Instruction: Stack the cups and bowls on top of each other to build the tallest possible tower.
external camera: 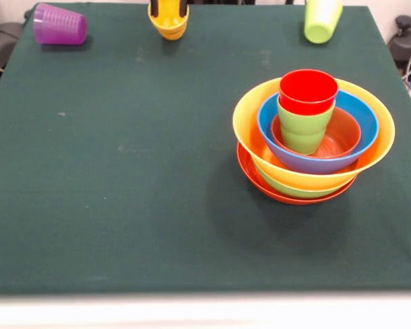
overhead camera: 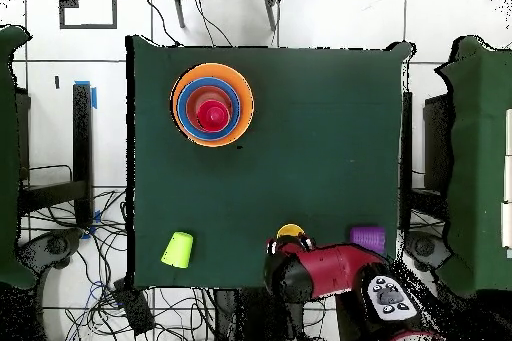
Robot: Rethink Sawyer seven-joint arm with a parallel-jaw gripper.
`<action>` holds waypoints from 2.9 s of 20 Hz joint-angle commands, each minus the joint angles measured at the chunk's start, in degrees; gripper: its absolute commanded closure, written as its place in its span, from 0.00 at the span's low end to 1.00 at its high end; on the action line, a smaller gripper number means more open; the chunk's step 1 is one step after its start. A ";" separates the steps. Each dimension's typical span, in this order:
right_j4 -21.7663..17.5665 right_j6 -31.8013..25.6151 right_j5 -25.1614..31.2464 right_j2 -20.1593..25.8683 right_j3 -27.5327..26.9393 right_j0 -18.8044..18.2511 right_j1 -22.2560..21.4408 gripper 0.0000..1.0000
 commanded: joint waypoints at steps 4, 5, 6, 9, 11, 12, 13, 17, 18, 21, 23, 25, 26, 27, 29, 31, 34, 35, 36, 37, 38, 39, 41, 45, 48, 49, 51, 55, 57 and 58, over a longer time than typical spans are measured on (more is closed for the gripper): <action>2.13 2.23 3.88 7.21 -3.24 0.02 -2.20 0.00; 2.30 2.11 4.21 7.42 -3.01 -0.09 -2.61 0.00; 2.47 1.99 4.53 7.64 -2.78 -0.20 -3.01 0.00; 3.23 1.10 6.28 8.82 -1.73 -1.03 -4.99 0.00; 5.40 -0.64 9.93 11.09 0.02 -2.50 -8.42 0.00; 6.81 -1.59 11.83 12.41 0.83 -3.23 -10.80 0.00; 8.60 -2.62 13.97 13.98 1.27 -4.03 -12.99 0.00; 14.13 -6.31 21.23 18.68 0.82 -5.86 -17.96 0.00; 14.69 -6.90 22.44 19.12 0.76 -6.05 -18.45 0.00; 14.61 -6.48 23.13 19.66 0.92 -6.46 -17.64 0.00; 13.37 -4.90 21.83 19.08 0.38 -5.88 -15.99 0.00; 12.22 -3.47 21.01 18.42 -0.47 -4.86 -14.72 0.00; 12.04 -3.16 20.88 18.40 -0.55 -4.60 -14.64 0.00; 11.61 -2.28 20.69 17.83 -0.84 -3.71 -14.66 0.00; 10.90 0.20 20.22 16.04 -1.94 -1.39 -14.24 0.00; 11.06 2.94 19.44 14.49 -3.89 0.76 -12.79 0.00; 11.95 6.20 20.64 12.10 -8.46 4.43 -10.55 0.00; 12.45 6.96 21.44 11.47 -10.11 5.49 -9.96 0.00; 13.19 7.15 22.71 11.01 -11.12 5.93 -10.17 0.00; 14.03 7.45 24.43 10.55 -13.21 6.61 -9.62 0.00; 14.87 7.76 26.16 10.09 -15.31 7.30 -9.07 0.00; 15.71 8.06 27.88 9.64 -17.40 7.98 -8.53 0.00; 16.78 9.61 29.07 8.08 -21.00 9.58 -6.67 0.00; 18.98 11.19 31.54 5.78 -27.48 12.13 -3.42 0.00; 20.32 12.02 36.30 3.43 -30.92 13.67 -2.22 0.00; 19.97 12.69 37.08 2.08 -32.15 14.55 -2.09 0.00; 19.47 13.48 41.59 -1.17 -34.54 16.23 -2.03 0.00; 17.46 12.55 47.50 -6.30 -37.98 17.94 -2.07 0.00; 16.40 12.91 50.10 -8.76 -39.99 18.87 -1.42 0.00; 15.74 13.53 50.89 -10.15 -41.10 19.50 -0.94 0.00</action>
